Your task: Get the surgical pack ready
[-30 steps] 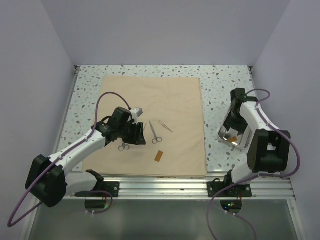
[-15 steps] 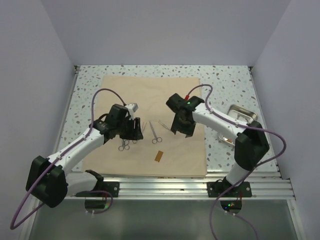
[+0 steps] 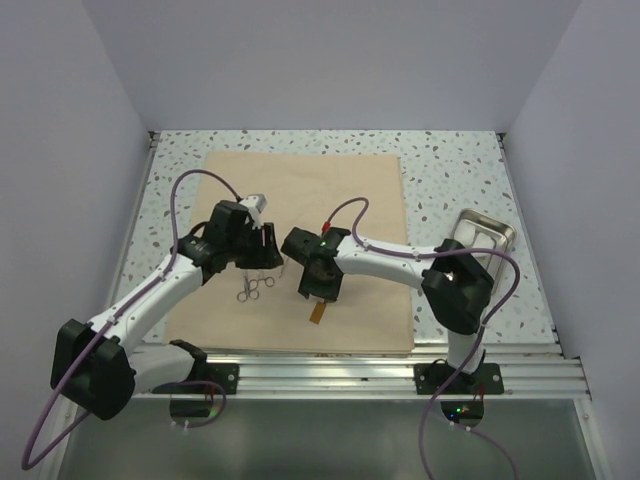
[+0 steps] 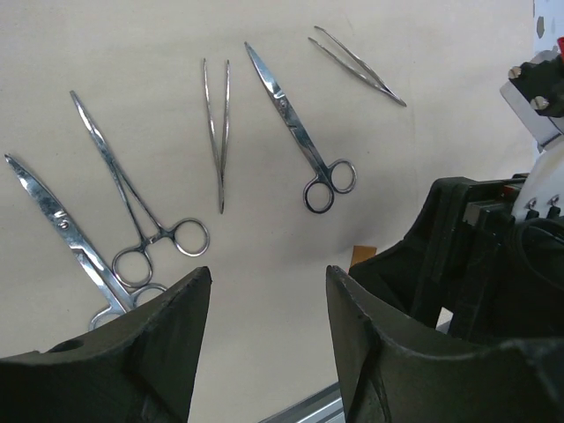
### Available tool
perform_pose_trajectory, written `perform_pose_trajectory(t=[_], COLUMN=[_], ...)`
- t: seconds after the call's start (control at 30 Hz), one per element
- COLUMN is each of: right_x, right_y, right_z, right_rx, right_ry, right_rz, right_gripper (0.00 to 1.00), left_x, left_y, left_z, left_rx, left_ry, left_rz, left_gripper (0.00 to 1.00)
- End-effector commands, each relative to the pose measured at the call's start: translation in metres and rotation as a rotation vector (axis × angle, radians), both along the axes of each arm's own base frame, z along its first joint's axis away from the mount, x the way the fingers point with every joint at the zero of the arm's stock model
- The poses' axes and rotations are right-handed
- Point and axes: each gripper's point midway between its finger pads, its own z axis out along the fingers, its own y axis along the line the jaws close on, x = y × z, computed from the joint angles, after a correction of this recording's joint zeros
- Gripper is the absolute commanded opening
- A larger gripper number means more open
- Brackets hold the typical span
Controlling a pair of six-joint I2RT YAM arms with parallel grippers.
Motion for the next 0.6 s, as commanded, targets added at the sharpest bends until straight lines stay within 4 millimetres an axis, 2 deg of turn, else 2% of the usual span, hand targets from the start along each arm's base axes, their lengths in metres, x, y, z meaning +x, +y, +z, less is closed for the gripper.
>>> perform_pose_trajectory(t=[0.0,0.23,0.57], right_x=[0.002,-0.005,-0.018], right_y=[0.018,0.018,0.007], right_z=[-0.004,-0.012,-0.019], right_rx=[0.044,0.037,0.004], right_ry=[-0.018,0.009,0.046], right_rz=[-0.038,-0.045,-0.044], right_gripper=[0.47,0.45,0.49], left_x=[0.001,-0.002,-0.003], left_y=[0.0,0.001,-0.001], left_z=[0.012,0.012,0.008], left_rx=[-0.043,-0.043,-0.043], left_ry=[-0.049,-0.052,-0.046], left_rz=[0.015,0.009,-0.009], left_gripper=[0.59,0.59,0.59])
